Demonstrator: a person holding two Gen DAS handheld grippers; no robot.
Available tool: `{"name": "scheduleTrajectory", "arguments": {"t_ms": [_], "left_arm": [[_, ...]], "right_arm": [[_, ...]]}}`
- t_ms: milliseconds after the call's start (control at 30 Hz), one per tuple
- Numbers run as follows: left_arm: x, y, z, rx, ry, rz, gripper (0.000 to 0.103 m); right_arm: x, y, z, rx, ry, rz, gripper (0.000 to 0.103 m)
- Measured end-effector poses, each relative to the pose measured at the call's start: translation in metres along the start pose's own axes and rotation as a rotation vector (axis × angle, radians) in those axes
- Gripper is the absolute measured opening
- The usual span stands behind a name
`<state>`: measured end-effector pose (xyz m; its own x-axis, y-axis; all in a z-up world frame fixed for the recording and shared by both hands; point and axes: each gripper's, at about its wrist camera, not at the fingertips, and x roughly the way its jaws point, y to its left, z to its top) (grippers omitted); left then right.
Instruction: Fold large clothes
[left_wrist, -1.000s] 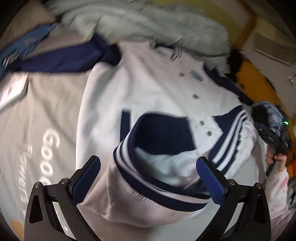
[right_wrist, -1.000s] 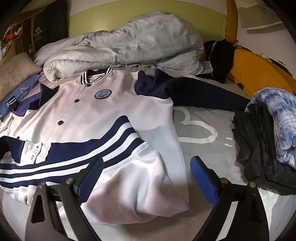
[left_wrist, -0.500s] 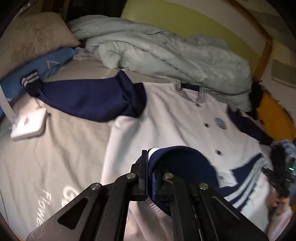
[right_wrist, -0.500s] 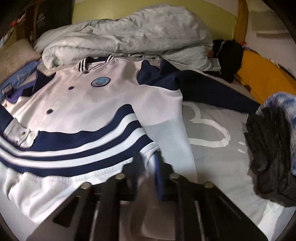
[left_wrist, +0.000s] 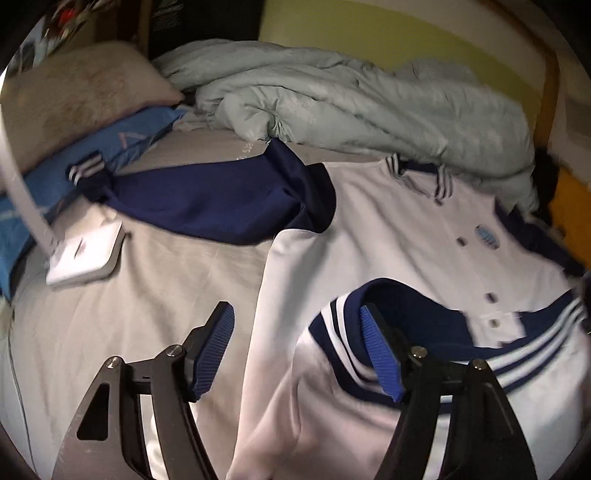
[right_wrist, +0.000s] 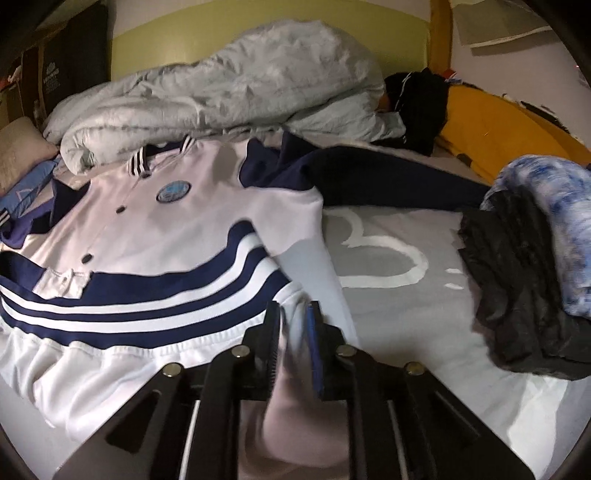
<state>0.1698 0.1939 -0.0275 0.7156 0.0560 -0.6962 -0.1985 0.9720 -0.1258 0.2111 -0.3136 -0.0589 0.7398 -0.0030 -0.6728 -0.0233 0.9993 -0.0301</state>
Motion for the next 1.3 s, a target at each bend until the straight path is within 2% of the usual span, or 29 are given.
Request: {"name": "scheduleTrajectory", "arguments": {"t_ms": [67, 200, 267, 333, 400, 433, 467, 500, 567, 600, 633, 667, 700, 767, 833, 900, 967, 1033, 1100, 1133, 1167, 1200, 1233, 1267, 1300], "left_arm": [[-0.017, 0.011, -0.009, -0.04, 0.038, -0.021, 0.071], [-0.029, 0.024, -0.035, -0.085, 0.118, 0.024, 0.075], [-0.022, 0.032, -0.053, -0.128, 0.178, 0.006, 0.075], [-0.01, 0.032, -0.066, -0.153, 0.248, -0.027, 0.075], [-0.002, 0.03, -0.07, -0.15, 0.259, -0.017, 0.072], [0.001, 0.028, -0.07, -0.132, 0.253, 0.008, 0.054], [0.002, 0.026, -0.069, -0.121, 0.241, 0.031, 0.022], [0.002, 0.025, -0.068, -0.119, 0.235, 0.024, 0.012], [-0.007, 0.021, -0.065, -0.12, 0.195, 0.014, 0.008], [-0.016, 0.02, -0.062, -0.112, 0.151, 0.026, 0.007], [-0.027, 0.02, -0.059, -0.109, 0.1, 0.033, 0.007], [-0.04, 0.02, -0.055, -0.108, 0.049, 0.035, 0.007], [-0.056, 0.022, -0.049, -0.109, -0.004, 0.039, 0.007], [-0.079, 0.031, -0.043, -0.134, -0.073, 0.048, 0.007], [-0.085, 0.041, -0.04, -0.16, -0.066, 0.047, 0.006], [-0.071, 0.045, -0.044, -0.156, -0.001, 0.119, 0.007], [-0.044, 0.045, -0.054, -0.153, 0.097, 0.159, 0.006], [-0.022, 0.041, -0.062, -0.147, 0.17, 0.177, 0.006], [-0.027, 0.033, -0.061, -0.104, 0.135, 0.19, 0.008], [-0.032, 0.026, -0.057, -0.077, 0.102, 0.194, 0.009], [-0.043, 0.019, -0.053, -0.052, 0.056, 0.191, 0.017], [-0.052, 0.015, -0.051, -0.04, 0.017, 0.168, 0.025], [-0.062, 0.01, -0.049, -0.029, -0.021, 0.132, 0.039], [-0.071, 0.005, -0.049, -0.014, -0.054, 0.099, 0.045], [-0.077, 0.0, -0.047, 0.007, -0.075, 0.076, 0.046]], "right_arm": [[-0.017, -0.006, 0.002, 0.021, -0.026, 0.018, 0.036], [-0.049, -0.019, 0.001, 0.068, -0.052, 0.059, 0.042], [-0.057, -0.027, -0.007, 0.105, -0.039, 0.074, 0.056], [-0.057, -0.034, -0.018, 0.148, -0.002, 0.106, 0.061], [-0.05, -0.038, -0.029, 0.184, 0.046, 0.132, 0.069], [-0.043, -0.041, -0.034, 0.201, 0.08, 0.141, 0.077], [-0.035, -0.043, -0.038, 0.218, 0.113, 0.149, 0.08], [-0.029, -0.045, -0.041, 0.231, 0.13, 0.154, 0.08], [-0.012, -0.048, -0.047, 0.27, 0.17, 0.161, 0.077], [-0.004, -0.048, -0.049, 0.273, 0.19, 0.165, 0.064], [-0.002, -0.045, -0.049, 0.249, 0.189, 0.149, 0.015], [-0.003, -0.042, -0.047, 0.227, 0.189, 0.162, 0.013], [-0.01, -0.043, -0.045, 0.229, 0.162, 0.167, 0.012], [-0.043, -0.047, -0.039, 0.258, 0.023, 0.173, 0.01], [-0.073, -0.049, -0.032, 0.268, -0.037, 0.197, 0.01], [-0.079, -0.044, -0.03, 0.212, -0.022, 0.161, 0.01], [-0.051, -0.041, -0.042, 0.193, 0.091, 0.074, 0.013], [-0.026, -0.044, -0.052, 0.215, 0.194, 0.039, 0.015], [-0.022, -0.046, -0.053, 0.238, 0.19, 0.01, 0.021], [-0.029, -0.046, -0.049, 0.237, 0.163, -0.022, 0.027], [-0.035, -0.046, -0.045, 0.231, 0.136, -0.041, 0.033], [-0.043, -0.046, -0.041, 0.229, 0.098, -0.051, 0.034], [-0.053, -0.046, -0.038, 0.236, 0.055, -0.057, 0.034], [-0.058, -0.047, -0.037, 0.242, 0.024, -0.063, 0.035], [-0.064, -0.046, -0.035, 0.244, -0.007, -0.06, 0.035]]}}
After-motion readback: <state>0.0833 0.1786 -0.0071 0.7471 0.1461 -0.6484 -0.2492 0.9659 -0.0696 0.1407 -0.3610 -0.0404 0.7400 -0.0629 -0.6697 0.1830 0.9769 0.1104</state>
